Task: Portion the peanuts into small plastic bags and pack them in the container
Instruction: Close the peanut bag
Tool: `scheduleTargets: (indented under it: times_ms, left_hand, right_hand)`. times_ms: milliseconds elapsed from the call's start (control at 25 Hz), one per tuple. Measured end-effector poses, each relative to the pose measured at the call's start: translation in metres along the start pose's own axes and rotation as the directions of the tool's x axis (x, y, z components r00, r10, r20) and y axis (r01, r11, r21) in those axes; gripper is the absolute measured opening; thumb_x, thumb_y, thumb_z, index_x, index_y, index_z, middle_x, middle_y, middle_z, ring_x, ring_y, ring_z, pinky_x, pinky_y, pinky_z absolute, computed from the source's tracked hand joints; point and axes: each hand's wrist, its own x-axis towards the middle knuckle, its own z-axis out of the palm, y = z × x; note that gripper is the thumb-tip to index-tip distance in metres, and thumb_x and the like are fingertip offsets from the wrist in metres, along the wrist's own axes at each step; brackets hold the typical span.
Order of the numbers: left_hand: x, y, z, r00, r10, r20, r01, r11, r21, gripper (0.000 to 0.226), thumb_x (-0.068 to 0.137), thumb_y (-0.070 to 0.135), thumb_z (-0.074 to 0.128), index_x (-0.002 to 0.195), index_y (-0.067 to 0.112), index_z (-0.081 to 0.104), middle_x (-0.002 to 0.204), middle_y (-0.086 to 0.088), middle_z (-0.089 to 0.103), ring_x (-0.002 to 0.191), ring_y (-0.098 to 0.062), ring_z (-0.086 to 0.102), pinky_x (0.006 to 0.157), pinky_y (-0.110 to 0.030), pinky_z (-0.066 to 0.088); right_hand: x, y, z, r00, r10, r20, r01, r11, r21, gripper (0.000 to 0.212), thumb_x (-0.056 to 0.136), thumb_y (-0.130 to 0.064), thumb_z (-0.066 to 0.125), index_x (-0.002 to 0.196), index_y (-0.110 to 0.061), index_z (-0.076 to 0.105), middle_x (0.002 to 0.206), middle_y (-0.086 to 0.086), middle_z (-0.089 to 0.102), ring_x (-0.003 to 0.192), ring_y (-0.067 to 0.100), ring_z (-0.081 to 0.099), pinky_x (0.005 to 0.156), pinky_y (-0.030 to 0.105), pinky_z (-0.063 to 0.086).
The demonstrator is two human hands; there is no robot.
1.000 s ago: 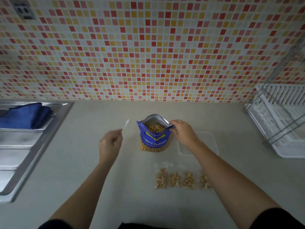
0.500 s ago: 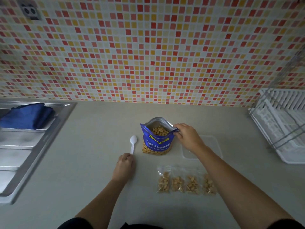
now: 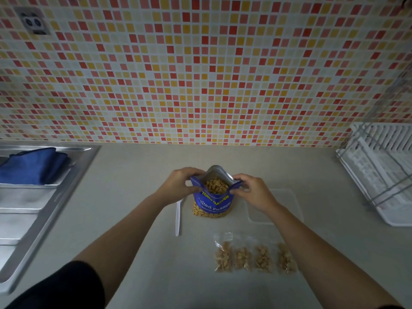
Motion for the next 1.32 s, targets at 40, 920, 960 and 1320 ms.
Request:
scheduleTargets:
  times_ms: [40,920,960,1320]
  left_hand:
    - [0.005,-0.001,-0.006,0.998,0.042,0.044,-0.046,0.994,0.098,0.036,0.082,0.016,0.068,0.117,0.014,0.061,0.110,-0.004,0.067,0.094,-0.011,0.059,0.083,-0.020,0.048]
    - [0.068,0.044,0.046,0.925,0.008,0.379,-0.151,0.924,0.350,0.024,0.090,0.027,0.053,0.104,0.008,0.060,0.098,-0.010,0.064,0.090,-0.023,0.056,0.072,-0.026,0.037]
    - [0.069,0.044,0.049,0.927,0.001,0.374,-0.145,0.923,0.356,0.023,0.091,0.025,0.052,0.103,0.008,0.060,0.098,-0.011,0.064,0.088,-0.022,0.055,0.071,-0.027,0.038]
    - [0.061,0.046,0.059,0.970,0.031,0.242,-0.134,0.898,0.419,0.021,0.091,0.020,0.046,0.093,0.006,0.062,0.092,-0.012,0.066,0.082,-0.027,0.059,0.073,-0.038,0.047]
  right_hand:
    - [0.001,0.001,-0.001,1.000,0.009,-0.002,-0.009,1.000,0.020,0.028,0.074,-0.011,0.076,0.101,-0.011,0.068,0.091,-0.001,0.068,0.084,0.007,0.062,0.080,0.021,0.047]
    - [0.014,0.028,0.000,0.989,0.147,-0.025,-0.145,0.988,0.048,0.004,0.084,-0.017,0.065,0.082,-0.020,0.064,0.071,0.009,0.061,0.062,0.014,0.049,0.059,0.025,0.037]
    - [0.014,0.028,0.001,0.989,0.142,-0.044,-0.139,0.989,0.057,0.004,0.084,-0.017,0.065,0.082,-0.020,0.064,0.072,0.010,0.062,0.063,0.014,0.049,0.059,0.026,0.038]
    - [0.013,0.030,0.005,0.990,0.106,-0.097,-0.104,0.994,0.024,0.007,0.082,-0.012,0.066,0.087,-0.009,0.070,0.072,0.004,0.062,0.066,0.014,0.052,0.057,0.013,0.036]
